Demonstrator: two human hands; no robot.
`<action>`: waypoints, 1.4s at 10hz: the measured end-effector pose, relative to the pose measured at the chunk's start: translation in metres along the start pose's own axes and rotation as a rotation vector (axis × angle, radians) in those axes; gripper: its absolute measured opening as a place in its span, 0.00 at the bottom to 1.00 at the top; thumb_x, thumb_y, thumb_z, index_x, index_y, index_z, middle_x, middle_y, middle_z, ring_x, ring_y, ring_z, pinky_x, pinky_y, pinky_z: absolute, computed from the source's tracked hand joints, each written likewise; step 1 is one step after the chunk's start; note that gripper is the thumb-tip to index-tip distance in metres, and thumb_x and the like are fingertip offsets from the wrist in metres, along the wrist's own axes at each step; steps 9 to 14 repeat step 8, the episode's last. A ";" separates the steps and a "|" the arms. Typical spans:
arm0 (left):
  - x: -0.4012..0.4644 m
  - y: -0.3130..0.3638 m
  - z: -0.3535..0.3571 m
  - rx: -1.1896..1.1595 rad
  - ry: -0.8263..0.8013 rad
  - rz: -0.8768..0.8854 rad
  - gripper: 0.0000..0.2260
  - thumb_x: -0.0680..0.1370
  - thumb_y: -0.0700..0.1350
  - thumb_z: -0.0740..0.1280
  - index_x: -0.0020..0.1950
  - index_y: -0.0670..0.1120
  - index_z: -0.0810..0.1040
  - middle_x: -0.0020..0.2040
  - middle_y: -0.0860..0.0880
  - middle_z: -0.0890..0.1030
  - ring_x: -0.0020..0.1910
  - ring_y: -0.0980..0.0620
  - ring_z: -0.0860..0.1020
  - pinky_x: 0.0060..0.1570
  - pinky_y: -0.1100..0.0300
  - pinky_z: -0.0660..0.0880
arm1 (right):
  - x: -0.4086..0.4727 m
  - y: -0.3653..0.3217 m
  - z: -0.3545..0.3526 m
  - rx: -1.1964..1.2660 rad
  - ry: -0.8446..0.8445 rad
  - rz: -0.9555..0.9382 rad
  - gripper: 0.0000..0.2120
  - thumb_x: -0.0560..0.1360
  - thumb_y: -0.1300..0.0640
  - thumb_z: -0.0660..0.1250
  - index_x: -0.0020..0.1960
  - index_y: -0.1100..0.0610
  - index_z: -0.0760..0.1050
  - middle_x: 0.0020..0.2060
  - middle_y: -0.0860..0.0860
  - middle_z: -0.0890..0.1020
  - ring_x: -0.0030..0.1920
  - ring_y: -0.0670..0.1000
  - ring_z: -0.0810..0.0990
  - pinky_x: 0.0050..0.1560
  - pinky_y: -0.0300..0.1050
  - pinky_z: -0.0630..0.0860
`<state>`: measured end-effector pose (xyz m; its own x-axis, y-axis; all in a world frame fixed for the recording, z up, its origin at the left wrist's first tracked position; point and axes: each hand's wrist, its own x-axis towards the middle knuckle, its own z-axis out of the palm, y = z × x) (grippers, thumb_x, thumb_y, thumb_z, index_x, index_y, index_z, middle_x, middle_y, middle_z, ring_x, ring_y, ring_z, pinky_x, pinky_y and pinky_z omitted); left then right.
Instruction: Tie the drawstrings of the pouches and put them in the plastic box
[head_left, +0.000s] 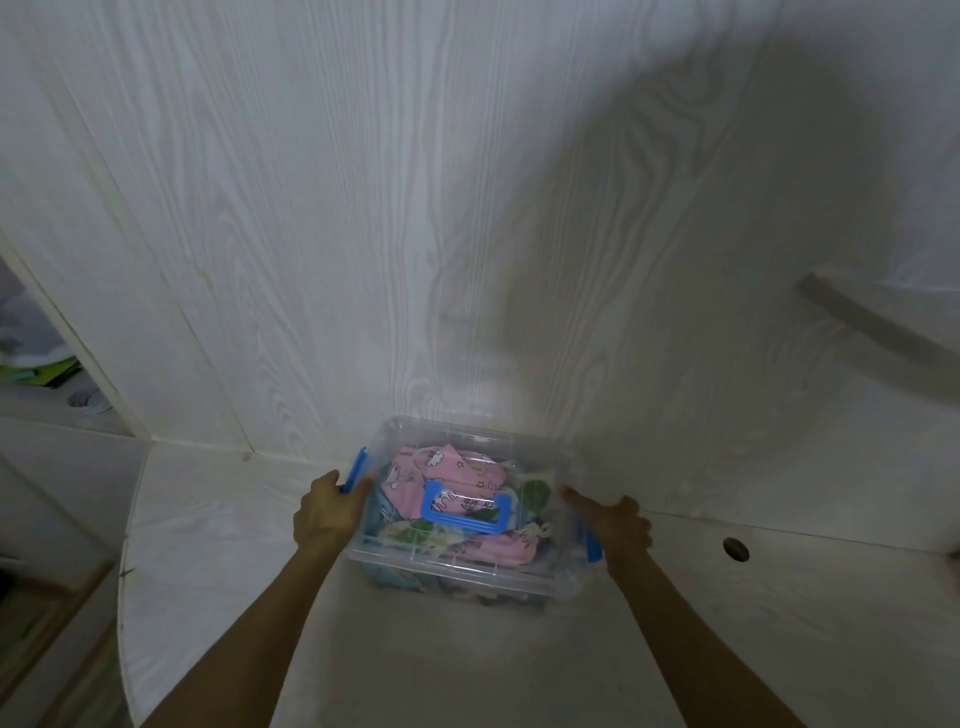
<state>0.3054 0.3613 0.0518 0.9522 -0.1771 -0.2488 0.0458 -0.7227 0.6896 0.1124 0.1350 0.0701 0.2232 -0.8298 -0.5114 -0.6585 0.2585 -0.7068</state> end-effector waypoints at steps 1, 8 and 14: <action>0.004 0.005 -0.003 0.052 -0.037 0.007 0.20 0.78 0.55 0.64 0.57 0.39 0.78 0.51 0.40 0.82 0.49 0.40 0.79 0.50 0.52 0.74 | -0.005 -0.001 0.002 0.178 -0.163 0.093 0.49 0.64 0.38 0.74 0.72 0.66 0.60 0.70 0.60 0.68 0.67 0.61 0.70 0.66 0.53 0.68; -0.011 0.022 0.009 0.163 0.067 -0.028 0.18 0.80 0.52 0.60 0.59 0.38 0.75 0.55 0.38 0.80 0.52 0.39 0.78 0.51 0.52 0.74 | -0.031 -0.009 0.012 -0.456 0.116 -0.319 0.16 0.80 0.55 0.55 0.62 0.63 0.70 0.58 0.59 0.77 0.57 0.58 0.77 0.51 0.43 0.71; -0.011 0.022 0.009 0.163 0.067 -0.028 0.18 0.80 0.52 0.60 0.59 0.38 0.75 0.55 0.38 0.80 0.52 0.39 0.78 0.51 0.52 0.74 | -0.031 -0.009 0.012 -0.456 0.116 -0.319 0.16 0.80 0.55 0.55 0.62 0.63 0.70 0.58 0.59 0.77 0.57 0.58 0.77 0.51 0.43 0.71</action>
